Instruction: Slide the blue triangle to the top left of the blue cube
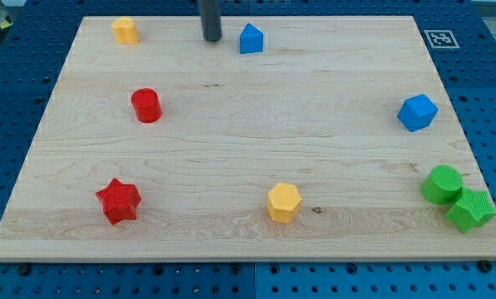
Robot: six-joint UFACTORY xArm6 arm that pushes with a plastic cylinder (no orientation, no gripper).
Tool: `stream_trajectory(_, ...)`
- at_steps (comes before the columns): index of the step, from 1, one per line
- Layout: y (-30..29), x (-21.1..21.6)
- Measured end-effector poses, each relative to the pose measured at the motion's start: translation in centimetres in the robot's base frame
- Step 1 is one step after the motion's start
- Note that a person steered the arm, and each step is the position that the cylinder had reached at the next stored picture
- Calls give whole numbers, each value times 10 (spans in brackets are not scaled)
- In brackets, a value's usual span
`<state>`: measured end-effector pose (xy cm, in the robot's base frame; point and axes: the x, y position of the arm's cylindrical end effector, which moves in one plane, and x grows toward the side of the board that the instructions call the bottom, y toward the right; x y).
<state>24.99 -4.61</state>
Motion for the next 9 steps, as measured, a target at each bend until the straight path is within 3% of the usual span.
stream_trajectory(2,63,8)
stream_trajectory(3,54,-22)
stream_trajectory(4,67,-27)
stream_trajectory(6,139,44)
stream_trajectory(7,143,38)
stream_trajectory(8,102,5)
stream_trajectory(9,64,-1)
